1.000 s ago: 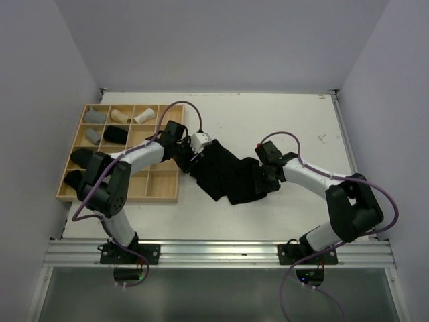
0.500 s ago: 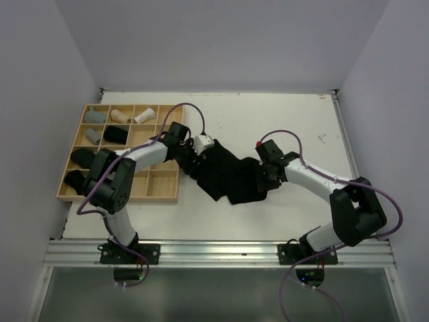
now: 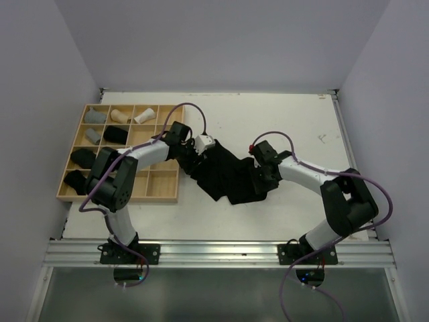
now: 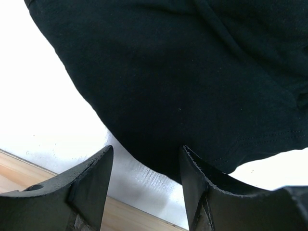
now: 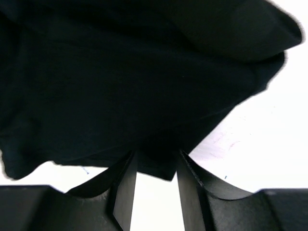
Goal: Roll the underwear
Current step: Flatten the underwear
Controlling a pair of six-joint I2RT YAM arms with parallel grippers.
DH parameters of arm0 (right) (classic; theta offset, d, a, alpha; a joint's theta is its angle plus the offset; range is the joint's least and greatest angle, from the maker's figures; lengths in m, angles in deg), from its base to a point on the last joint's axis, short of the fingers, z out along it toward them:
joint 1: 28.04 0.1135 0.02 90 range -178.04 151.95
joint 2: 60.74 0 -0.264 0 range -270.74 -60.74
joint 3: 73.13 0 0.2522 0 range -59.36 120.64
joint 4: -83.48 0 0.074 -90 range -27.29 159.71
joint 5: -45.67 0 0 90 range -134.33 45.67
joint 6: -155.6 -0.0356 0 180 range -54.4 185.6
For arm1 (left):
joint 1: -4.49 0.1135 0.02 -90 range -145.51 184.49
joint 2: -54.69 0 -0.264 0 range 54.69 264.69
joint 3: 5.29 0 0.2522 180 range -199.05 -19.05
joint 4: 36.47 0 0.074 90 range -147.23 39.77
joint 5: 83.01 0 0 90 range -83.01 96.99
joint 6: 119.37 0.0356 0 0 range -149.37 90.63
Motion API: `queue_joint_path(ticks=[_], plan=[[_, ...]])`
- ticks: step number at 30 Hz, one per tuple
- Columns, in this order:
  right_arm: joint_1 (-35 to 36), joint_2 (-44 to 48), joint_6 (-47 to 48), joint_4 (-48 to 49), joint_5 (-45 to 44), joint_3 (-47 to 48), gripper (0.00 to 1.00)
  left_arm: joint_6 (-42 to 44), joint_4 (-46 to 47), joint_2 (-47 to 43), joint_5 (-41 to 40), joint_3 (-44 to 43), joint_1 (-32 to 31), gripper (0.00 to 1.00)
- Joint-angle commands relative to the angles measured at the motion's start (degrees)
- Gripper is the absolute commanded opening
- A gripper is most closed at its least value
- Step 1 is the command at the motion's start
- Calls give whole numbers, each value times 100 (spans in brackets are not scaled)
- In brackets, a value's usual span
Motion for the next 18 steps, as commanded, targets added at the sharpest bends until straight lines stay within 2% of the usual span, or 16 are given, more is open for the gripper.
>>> queue_joint_path(ticks=[1,3,4,7,9,12,14,15,17,18], plan=[[43,-219,105,201,-79,-91,41,-112,-231,151,-110,-162,32,61],[34,-359,53,201,-175,-73,33,-113,-258,177,-137,-162,32,61],[43,-403,26,148,-202,-64,23,-104,-293,203,-172,-171,32,60],[43,-308,-44,17,-272,-29,6,-113,-363,247,-207,-179,32,56],[43,-10,-123,-89,-273,15,1,-121,-398,317,-207,-171,32,51],[43,465,-211,-370,-342,146,0,-183,-530,467,-120,-162,32,43],[43,781,-290,-625,-378,251,0,-218,-600,520,-58,-101,32,34],[35,861,-325,-695,-395,296,0,-227,-601,537,-49,-74,32,24],[35,1037,-483,-889,-535,349,0,-271,-600,511,-49,-4,41,13],[34,1203,-545,-950,-588,332,0,-323,-609,442,-6,5,76,2]])
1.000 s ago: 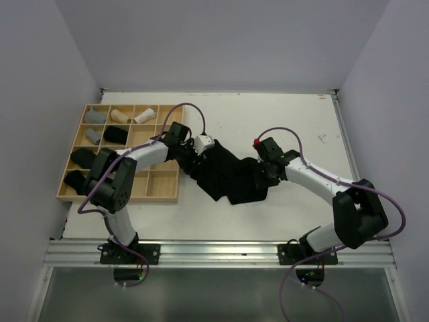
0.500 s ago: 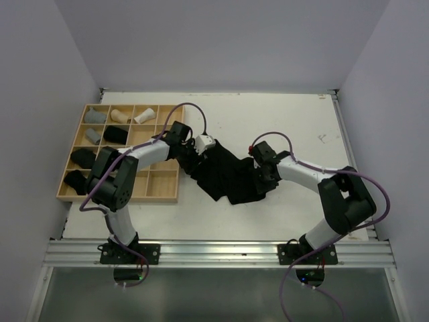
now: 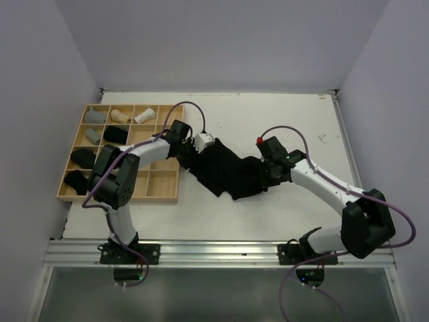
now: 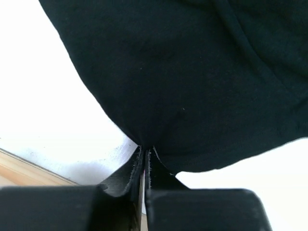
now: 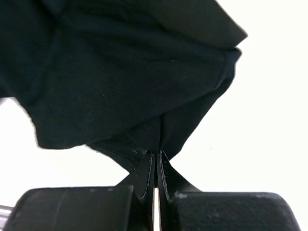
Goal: Roll the underwear
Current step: Flatten the underwear
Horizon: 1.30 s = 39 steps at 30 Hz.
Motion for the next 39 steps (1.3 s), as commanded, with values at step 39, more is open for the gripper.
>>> queue_joint_path(ticks=[39], plan=[[-1998,419,-254,-1269,1718,1524,14,-433,-1576,-1130,1996,-922,522,24]])
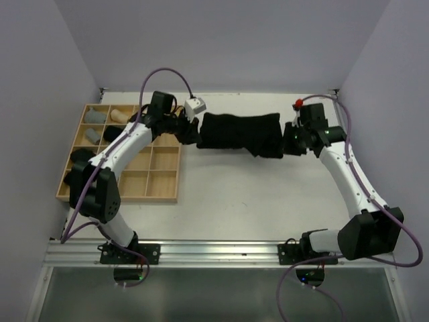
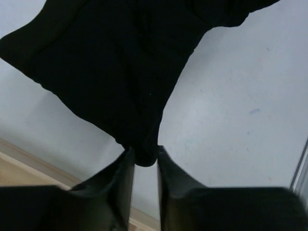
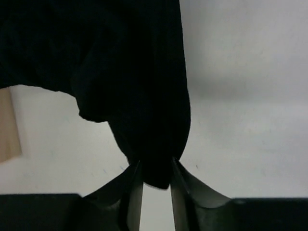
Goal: Roll the underwear
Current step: Flatten the underwear
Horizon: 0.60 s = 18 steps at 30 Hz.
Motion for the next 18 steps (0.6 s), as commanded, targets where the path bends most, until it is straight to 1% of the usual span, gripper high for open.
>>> queue_joint_path(ticks=[1,2,3,4,5,6,7,9,10,13,14,15,17,18], plan=[[63,345,-281,-688,626,-1303,38,641,-894,-353,346,1185,15,34],[90,616,-307,-768,513,-1456,50,790,-1008,-519,346,1588,6,48],[116,784,-307,-925,398,-1562,63,843,-1027,-616,364,1748,-2,57],[107,908,-307,-996,84,-1589,70,861,-1001,-721,329,1872,-2,60],[99,1031,-264,-1101,-58,-1511,70,827,-844,-984,285,2056,6,64],[107,1032,-211,-1224,-164,-1414,68,809,-755,-1117,232,2118,15,66],[99,1006,-89,-1225,-200,-1239,61,757,-650,-1327,206,2145,15,68],[99,769,-9,-928,-70,-1133,52,589,-333,-1469,223,2110,15,100],[116,638,18,-805,314,-1097,42,563,-219,-1557,284,2067,15,100],[134,216,-17,-216,590,-1132,26,3,701,-1637,268,2057,6,100],[125,119,9,64,591,-1115,25,-322,1148,-1593,197,2014,15,100],[125,-100,44,197,521,-1088,25,-516,1370,-1523,136,1961,15,100],[134,-381,202,461,346,-931,26,-1016,1784,-1181,-205,1760,15,100],[116,-540,324,488,231,-695,28,-1019,1751,-1014,-225,1637,15,100]])
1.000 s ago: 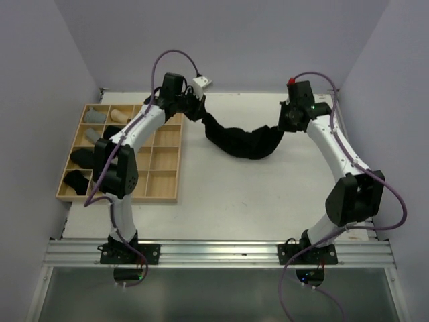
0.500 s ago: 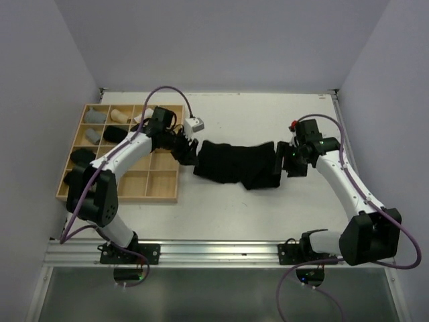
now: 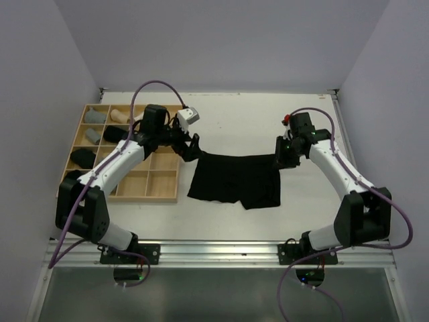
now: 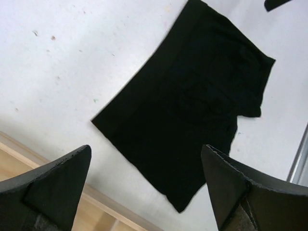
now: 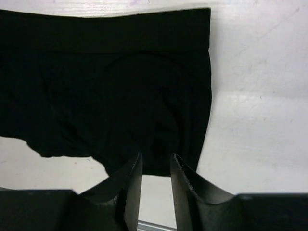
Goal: Roll the underwear
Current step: Flatten the underwear
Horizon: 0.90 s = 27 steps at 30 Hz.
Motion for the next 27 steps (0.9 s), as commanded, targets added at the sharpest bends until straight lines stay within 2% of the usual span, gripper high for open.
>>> queue_joint_path(ticks=[1,2,3,4,5,6,7,9,16,23,27], plan=[[7,-682,362,617,-204,583,36,-411,977,786,-125,-643,26,100],[7,-851,415,670,-379,689,41,-330,716,1017,-72,-828,17,100],[-2,-1018,451,714,-564,873,44,-329,565,1237,-463,-1013,-17,100],[-2,-1350,521,775,-600,953,45,-390,555,1543,-615,-1102,-53,95],[-11,-1484,530,863,-670,1023,47,-442,624,1642,-921,-1120,-44,85],[-19,-1624,548,864,-723,1172,49,-426,677,1704,-1028,-1077,-44,81],[-37,-1826,539,864,-750,1252,52,-425,756,1766,-1134,-946,-44,72],[-37,-1994,565,960,-838,1340,54,-504,950,1854,-1336,-883,-44,66],[-151,-2443,583,1127,-768,1271,56,-636,775,2573,-1530,-1137,-44,64],[-309,-2636,486,1434,-478,1129,54,-698,661,2935,-1250,-1208,-44,61],[-415,-2759,451,1488,-259,1199,54,-715,511,3163,-1100,-1357,-44,56]])
